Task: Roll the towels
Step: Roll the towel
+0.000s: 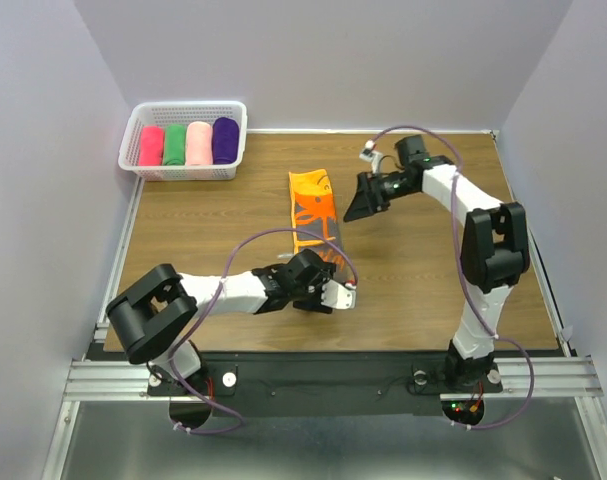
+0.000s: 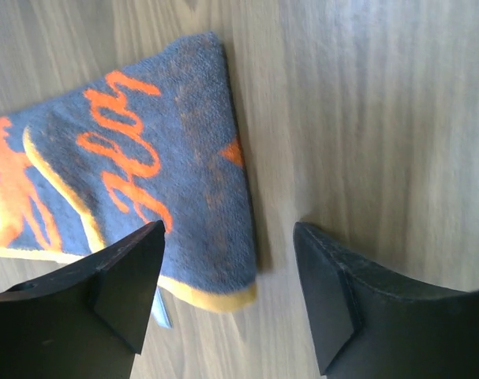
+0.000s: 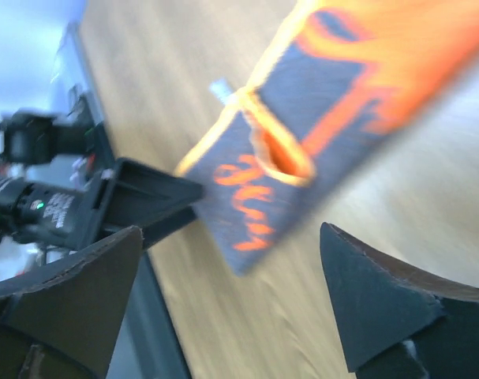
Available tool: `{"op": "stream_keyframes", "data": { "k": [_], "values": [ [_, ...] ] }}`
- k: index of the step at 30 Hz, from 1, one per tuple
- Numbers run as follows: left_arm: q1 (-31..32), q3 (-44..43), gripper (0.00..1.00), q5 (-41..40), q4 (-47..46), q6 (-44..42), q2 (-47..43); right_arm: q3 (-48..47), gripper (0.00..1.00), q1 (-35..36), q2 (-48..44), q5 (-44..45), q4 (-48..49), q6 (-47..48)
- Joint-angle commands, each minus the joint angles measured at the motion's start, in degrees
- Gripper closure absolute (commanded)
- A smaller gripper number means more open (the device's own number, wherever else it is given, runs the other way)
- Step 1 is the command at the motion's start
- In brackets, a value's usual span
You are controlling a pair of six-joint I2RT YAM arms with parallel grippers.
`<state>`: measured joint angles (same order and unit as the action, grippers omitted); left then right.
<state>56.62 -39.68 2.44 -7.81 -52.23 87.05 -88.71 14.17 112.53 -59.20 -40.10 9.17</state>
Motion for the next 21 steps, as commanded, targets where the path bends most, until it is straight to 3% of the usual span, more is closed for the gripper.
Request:
{"op": "stream_keyframes", "data": {
  "k": [1,4,9,13,17,21],
  "values": [
    [0.1,-1.5,0.22,-2.0,-2.4,-1.4,2.8,-3.2,0.0,-4.1,-5.5,3.6,0.7,0.8],
    [-0.6,-1.5,0.32,-2.0,-2.3,-1.4,4.1,-3.5,0.0,-6.2,-8.5,7.7,0.6,2.8],
    [-3.2,-4.7,0.45,3.4,5.4,-1.4,6.0,-0.7,0.0,-8.5,-13.8,11.8,0.3,6.2],
    [-7.9,-11.2,0.67,10.3,11.9,-0.4,9.1,4.5,0.0,-9.3,-19.2,13.9,-0.3,10.7],
    [-11.6,-17.6,0.78,21.6,22.8,-1.4,9.2,9.6,0.0,-9.2,-24.7,15.0,-1.5,15.7],
    [-13.4,-27.5,0.82,33.1,41.4,-2.9,14.4,12.0,0.0,-9.3,-28.4,14.7,-13.6,27.0]
  ]
}}
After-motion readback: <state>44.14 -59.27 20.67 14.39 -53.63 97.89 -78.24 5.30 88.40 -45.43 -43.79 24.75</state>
